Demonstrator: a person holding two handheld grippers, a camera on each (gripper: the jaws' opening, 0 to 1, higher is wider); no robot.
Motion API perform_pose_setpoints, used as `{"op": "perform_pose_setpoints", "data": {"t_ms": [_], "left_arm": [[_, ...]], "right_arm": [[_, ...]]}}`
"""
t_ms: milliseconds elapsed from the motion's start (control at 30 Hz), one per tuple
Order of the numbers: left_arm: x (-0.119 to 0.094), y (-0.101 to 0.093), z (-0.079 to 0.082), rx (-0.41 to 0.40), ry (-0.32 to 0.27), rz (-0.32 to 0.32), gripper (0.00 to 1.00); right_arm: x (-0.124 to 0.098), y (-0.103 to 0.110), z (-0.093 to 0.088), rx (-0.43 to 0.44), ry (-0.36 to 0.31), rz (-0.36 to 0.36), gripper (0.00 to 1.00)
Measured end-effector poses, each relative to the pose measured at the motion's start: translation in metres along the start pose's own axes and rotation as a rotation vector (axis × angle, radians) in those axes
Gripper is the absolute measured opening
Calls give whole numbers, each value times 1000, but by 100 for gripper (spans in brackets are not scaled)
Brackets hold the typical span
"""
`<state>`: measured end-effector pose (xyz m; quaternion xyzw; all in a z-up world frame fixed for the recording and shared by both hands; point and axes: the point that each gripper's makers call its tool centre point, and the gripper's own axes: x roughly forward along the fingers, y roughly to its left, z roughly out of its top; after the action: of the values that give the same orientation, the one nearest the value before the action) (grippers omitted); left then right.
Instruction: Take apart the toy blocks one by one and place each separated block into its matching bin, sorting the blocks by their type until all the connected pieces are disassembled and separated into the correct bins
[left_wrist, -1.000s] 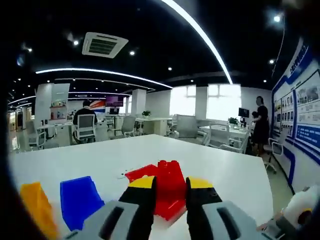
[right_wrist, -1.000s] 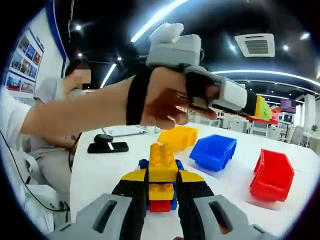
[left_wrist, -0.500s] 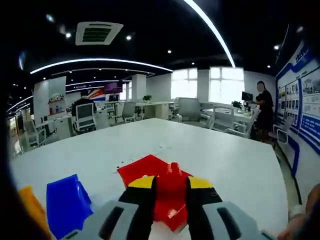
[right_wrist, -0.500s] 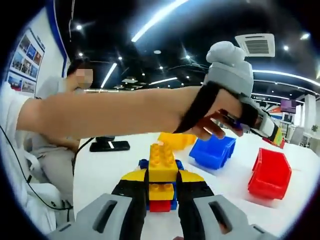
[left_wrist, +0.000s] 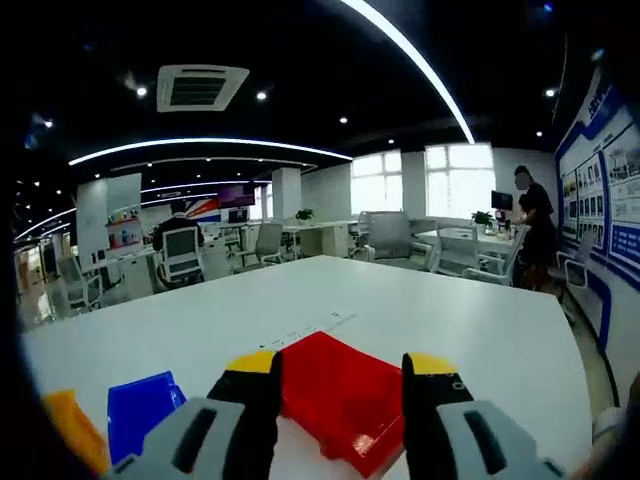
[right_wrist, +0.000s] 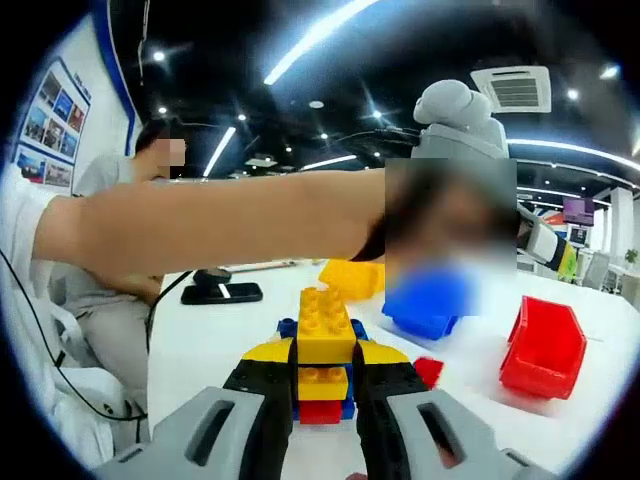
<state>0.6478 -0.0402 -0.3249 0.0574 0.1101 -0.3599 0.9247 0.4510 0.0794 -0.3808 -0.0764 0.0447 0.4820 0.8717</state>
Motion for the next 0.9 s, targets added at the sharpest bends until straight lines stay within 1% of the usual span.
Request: {"op": "perform_pose_setpoints", "data": {"t_ms": [67, 100, 200, 300, 400, 500, 567, 633, 667, 700, 867, 900], "left_arm": [[-4, 0, -5, 13, 21, -12, 49], [-5, 1, -6, 14, 24, -13, 50], [-16, 4, -7, 7, 30, -18, 51], [-32, 7, -3, 7, 13, -21, 51], [-51, 9, 4, -6, -26, -25, 52], [-64, 9, 6, -7, -34, -29, 52], [-77, 6, 4, 5, -26, -45, 52], [-85, 4, 1, 22, -5, -47, 53], [-88, 3, -2, 40, 17, -60, 53], [-92, 0, -4, 54, 51, -75, 54], [-102, -8, -19, 35, 220, -146, 52], [-104, -7, -26, 51, 262, -152, 52]], "right_arm": [[0, 1, 0, 3, -3, 2, 23], [0, 2, 0, 2, -5, 9, 23], [1, 2, 0, 0, 1, 3, 23], [0, 2, 0, 5, -1, 4, 23], [-1, 4, 1, 3, -3, 8, 23], [-1, 6, 1, -3, -5, 11, 24], [-1, 6, 2, -3, -3, 10, 24], [-1, 5, 2, -6, -4, 9, 24], [0, 5, 2, -5, -3, 10, 24], [0, 5, 2, -6, -2, 10, 24], [0, 7, 2, -4, -5, 9, 24], [0, 7, 2, -5, -4, 9, 24]]}}
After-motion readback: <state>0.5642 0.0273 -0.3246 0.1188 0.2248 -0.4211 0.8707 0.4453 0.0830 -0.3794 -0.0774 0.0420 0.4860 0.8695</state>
